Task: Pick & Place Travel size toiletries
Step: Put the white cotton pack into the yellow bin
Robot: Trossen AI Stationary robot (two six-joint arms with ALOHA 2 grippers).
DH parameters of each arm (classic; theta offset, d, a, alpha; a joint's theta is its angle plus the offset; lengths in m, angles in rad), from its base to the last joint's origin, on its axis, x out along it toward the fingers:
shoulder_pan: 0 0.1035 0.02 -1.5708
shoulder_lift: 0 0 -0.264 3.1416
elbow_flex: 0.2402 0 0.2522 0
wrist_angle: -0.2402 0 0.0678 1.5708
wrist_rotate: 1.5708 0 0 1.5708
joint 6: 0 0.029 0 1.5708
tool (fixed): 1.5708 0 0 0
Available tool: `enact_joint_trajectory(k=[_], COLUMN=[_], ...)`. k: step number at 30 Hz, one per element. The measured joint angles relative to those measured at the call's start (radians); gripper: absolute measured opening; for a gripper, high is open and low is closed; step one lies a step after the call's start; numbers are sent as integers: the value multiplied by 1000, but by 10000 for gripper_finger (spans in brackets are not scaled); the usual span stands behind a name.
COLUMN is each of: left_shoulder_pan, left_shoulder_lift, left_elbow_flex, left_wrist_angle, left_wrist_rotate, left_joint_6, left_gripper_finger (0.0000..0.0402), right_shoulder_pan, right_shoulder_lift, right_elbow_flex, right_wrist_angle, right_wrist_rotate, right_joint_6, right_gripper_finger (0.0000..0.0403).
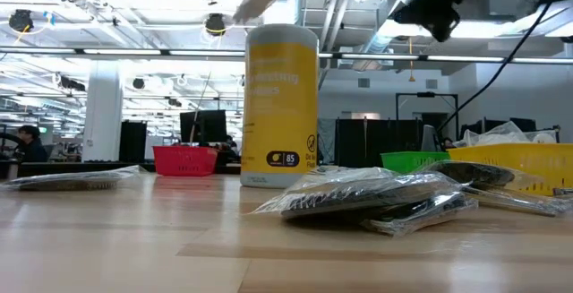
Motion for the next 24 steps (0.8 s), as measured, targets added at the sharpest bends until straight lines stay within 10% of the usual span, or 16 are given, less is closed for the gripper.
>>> enact_joint_trajectory(k=[24], left_shoulder_pan=[68], left_shoulder_lift=[264], left_elbow_flex=[301], left_wrist_angle=[15], left_wrist_rotate=[-237], left_joint_6=[378], left_gripper_finger=[0], right_shoulder_pan=[-19], right_shoulder_lift=[20], right_elbow_flex=[1], right_wrist_angle=[296], right_wrist_rotate=[1], right_joint_6=[-143], right_gripper_finger=[179])
